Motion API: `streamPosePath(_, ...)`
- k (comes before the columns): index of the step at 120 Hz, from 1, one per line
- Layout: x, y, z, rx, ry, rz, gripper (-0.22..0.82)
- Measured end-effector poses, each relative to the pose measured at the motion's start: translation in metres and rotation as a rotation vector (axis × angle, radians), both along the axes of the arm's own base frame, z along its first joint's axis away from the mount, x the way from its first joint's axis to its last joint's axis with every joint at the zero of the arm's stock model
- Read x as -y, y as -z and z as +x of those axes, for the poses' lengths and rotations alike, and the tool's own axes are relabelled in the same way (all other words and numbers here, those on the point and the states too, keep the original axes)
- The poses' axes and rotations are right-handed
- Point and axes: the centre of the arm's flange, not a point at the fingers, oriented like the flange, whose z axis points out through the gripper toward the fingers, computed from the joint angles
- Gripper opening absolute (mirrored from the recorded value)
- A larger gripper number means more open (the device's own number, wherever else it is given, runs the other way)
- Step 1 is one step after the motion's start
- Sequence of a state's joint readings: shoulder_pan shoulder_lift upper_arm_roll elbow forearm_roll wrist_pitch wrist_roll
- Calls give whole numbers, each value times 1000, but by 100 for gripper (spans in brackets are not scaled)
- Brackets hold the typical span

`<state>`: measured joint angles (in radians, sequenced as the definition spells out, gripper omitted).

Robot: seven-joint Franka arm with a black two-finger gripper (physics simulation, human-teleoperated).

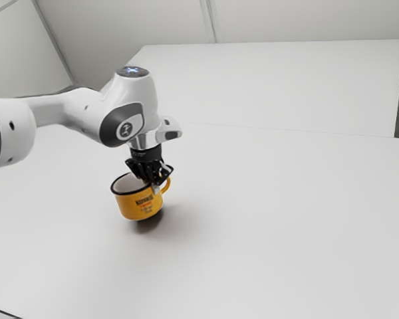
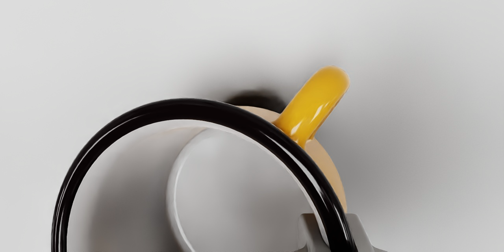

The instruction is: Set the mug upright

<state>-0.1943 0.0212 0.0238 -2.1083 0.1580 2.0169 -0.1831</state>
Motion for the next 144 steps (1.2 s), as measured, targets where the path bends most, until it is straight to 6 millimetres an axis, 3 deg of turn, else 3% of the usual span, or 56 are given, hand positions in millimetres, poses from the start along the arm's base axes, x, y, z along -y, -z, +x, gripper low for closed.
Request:
streamPosePath(20,6,15,2,17,-35,16,-18)
streamPosePath(48,-13,39,11,19,-127,24,-18)
streamPosePath(68,6,38,9,26,-127,8,18)
streamPosePath(81,6,15,6,52,-139,5,35)
streamPosePath(97,-1,-17,0,83,-162,4,47)
streamPosePath(108,-5,-34,2,105,-173,0,52)
streamPosePath(144,-16,-126,30,212,-149,-20,58)
